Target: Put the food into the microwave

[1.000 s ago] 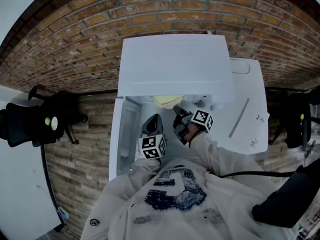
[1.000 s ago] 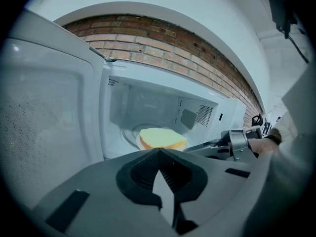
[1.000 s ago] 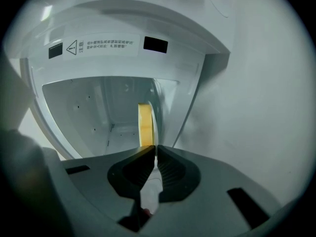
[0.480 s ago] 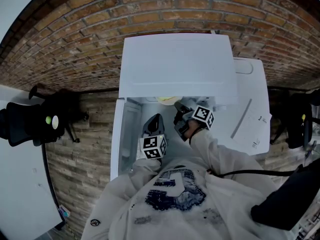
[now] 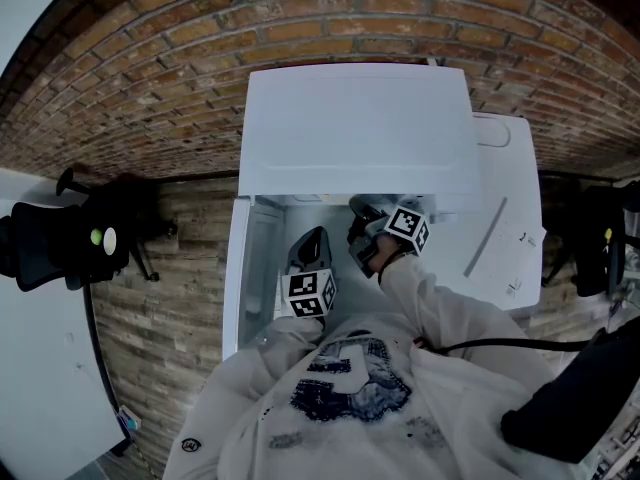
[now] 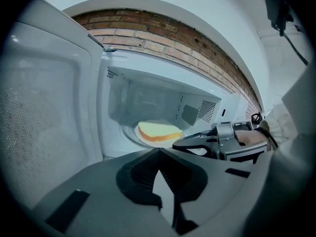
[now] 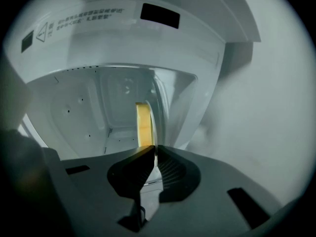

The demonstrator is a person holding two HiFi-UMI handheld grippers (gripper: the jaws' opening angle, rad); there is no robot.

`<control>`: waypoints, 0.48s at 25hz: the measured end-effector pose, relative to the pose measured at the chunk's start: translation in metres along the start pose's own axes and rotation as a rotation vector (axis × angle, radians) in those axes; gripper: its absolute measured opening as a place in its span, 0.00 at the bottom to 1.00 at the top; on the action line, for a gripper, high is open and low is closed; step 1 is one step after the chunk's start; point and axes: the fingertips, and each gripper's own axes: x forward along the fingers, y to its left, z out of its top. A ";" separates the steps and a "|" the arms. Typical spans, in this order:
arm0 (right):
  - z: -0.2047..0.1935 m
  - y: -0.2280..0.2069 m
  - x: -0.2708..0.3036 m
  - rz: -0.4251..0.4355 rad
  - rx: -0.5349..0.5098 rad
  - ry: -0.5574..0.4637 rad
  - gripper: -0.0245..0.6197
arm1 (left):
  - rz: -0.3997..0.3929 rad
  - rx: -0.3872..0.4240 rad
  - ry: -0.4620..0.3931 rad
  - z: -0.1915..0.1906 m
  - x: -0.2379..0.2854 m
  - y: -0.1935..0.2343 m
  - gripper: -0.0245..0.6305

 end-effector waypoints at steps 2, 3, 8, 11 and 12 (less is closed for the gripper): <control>-0.002 0.000 0.001 0.003 0.000 0.003 0.08 | 0.000 -0.001 0.002 -0.001 0.000 0.001 0.05; -0.003 0.000 0.002 0.003 -0.002 0.004 0.08 | -0.001 -0.002 0.003 -0.001 0.000 0.002 0.05; -0.002 0.001 0.000 -0.003 -0.018 -0.001 0.08 | -0.006 -0.008 0.006 -0.002 0.000 0.001 0.05; -0.002 0.003 0.000 -0.002 -0.031 0.000 0.09 | -0.009 -0.006 0.005 -0.002 -0.001 0.000 0.05; -0.003 0.003 0.000 -0.006 -0.034 0.004 0.09 | -0.010 -0.005 0.004 -0.002 -0.001 0.000 0.05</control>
